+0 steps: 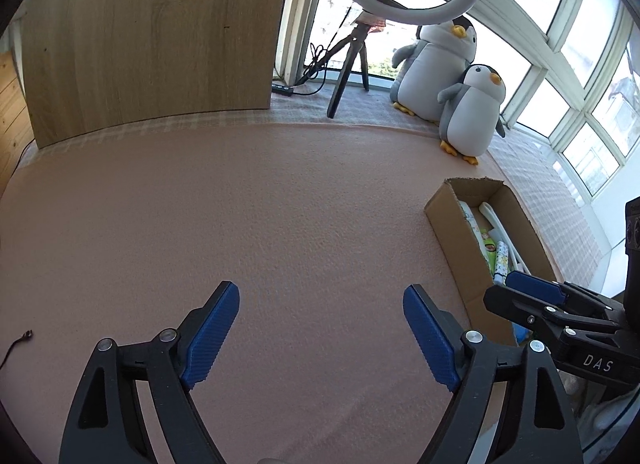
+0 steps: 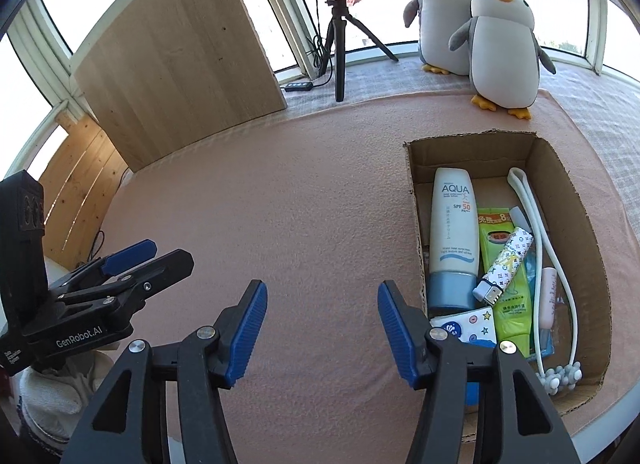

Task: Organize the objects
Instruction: 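Withdraw both tools from the box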

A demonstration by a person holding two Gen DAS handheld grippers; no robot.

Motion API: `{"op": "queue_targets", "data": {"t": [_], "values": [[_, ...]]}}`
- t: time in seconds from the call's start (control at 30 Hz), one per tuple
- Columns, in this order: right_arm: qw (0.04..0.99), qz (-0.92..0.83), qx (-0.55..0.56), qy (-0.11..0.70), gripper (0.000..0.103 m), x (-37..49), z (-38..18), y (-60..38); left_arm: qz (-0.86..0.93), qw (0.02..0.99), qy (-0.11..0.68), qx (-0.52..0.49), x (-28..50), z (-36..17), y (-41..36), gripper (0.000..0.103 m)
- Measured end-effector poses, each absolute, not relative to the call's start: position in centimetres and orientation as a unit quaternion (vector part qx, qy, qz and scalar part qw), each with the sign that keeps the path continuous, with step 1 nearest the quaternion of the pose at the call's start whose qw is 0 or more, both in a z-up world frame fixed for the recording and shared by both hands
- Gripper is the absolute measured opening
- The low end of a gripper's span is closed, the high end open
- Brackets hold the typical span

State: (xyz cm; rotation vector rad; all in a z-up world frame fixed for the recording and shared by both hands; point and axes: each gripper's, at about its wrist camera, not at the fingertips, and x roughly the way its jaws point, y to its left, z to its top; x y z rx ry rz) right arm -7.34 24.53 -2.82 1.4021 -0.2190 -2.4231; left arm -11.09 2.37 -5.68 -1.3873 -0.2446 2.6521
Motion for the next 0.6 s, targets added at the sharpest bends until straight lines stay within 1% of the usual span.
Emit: {"op": "queue_targets", "data": {"t": [0.23,0.3,0.6], "values": [[0.181,-0.858,0.476,-0.064,0.054,-6.8,-2.5,21.2,0.885,0.032,-0.080,-0.458,-8.7,-5.1,-1.4,0.087],[0.185,-0.860,0.471,-0.063,0.054,-6.6,-2.4,20.4,0.885,0.020,-0.079,-0.459,-8.1,-5.0,-2.3,0.088],[0.205,-0.856,0.473,-0.042,0.054,-5.7,-2.5,16.8,0.882,0.009,-0.090,-0.463,-5.1,-5.0,-4.7,0.089]]}}
